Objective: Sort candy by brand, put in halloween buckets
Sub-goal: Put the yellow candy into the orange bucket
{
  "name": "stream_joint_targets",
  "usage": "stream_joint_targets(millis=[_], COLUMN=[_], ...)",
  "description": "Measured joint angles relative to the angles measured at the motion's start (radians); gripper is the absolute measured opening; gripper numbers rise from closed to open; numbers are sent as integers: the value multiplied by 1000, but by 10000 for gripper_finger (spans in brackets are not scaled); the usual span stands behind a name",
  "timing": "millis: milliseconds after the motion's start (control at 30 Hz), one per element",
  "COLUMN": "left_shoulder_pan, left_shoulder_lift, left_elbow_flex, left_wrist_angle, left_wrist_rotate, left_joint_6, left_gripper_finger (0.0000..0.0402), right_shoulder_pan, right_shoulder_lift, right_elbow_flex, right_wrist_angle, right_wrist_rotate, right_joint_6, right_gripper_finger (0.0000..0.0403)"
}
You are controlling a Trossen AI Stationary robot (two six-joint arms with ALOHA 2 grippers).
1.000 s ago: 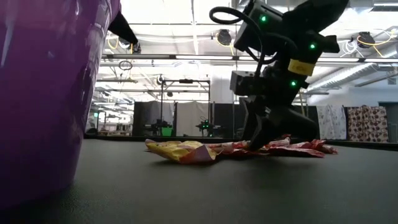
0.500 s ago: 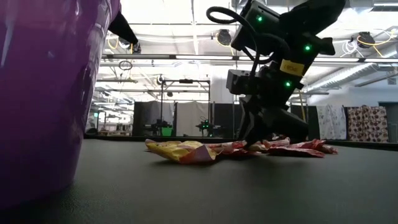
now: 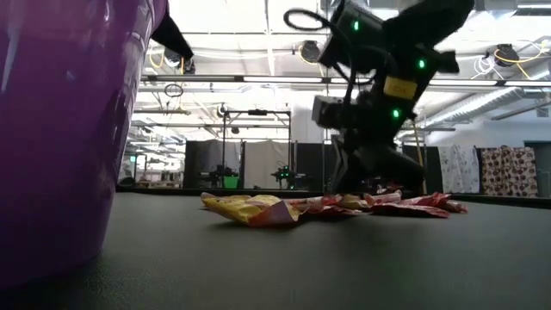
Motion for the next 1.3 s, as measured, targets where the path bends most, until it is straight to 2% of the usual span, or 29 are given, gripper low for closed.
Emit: stream_joint_targets(millis=[100, 233, 467, 633, 900, 1067, 1300], left_shoulder_pan=[7, 28, 85, 123, 170, 194, 205], left_shoulder_lift=[18, 71, 215, 310, 415, 424, 435], left_elbow_flex=[0, 0, 0, 0, 0, 0, 0], left_wrist_angle=[68, 170, 395, 542, 551, 567, 568], left_wrist_rotate=[1, 42, 300, 345, 424, 404, 467], left_joint_6=[5, 88, 239, 258, 178, 175, 175], left_gripper_finger=[189, 189, 189, 189, 189, 189, 184], right_shoulder_pan=[23, 53, 92, 92, 92, 92, 92], right_shoulder_lift=[-37, -80, -112, -113, -113, -113, -113], right_elbow_flex=[52, 133, 233, 275, 282, 282, 282], right_wrist_angle=[-50, -120, -177, -224, -256, -257, -257], right_wrist_rotate=[6, 13, 52, 58, 82, 82, 81], right_joint_6=[-17, -17, -37, -30, -19, -17, -16], right_gripper_finger=[1, 0, 0, 0, 0, 0, 0])
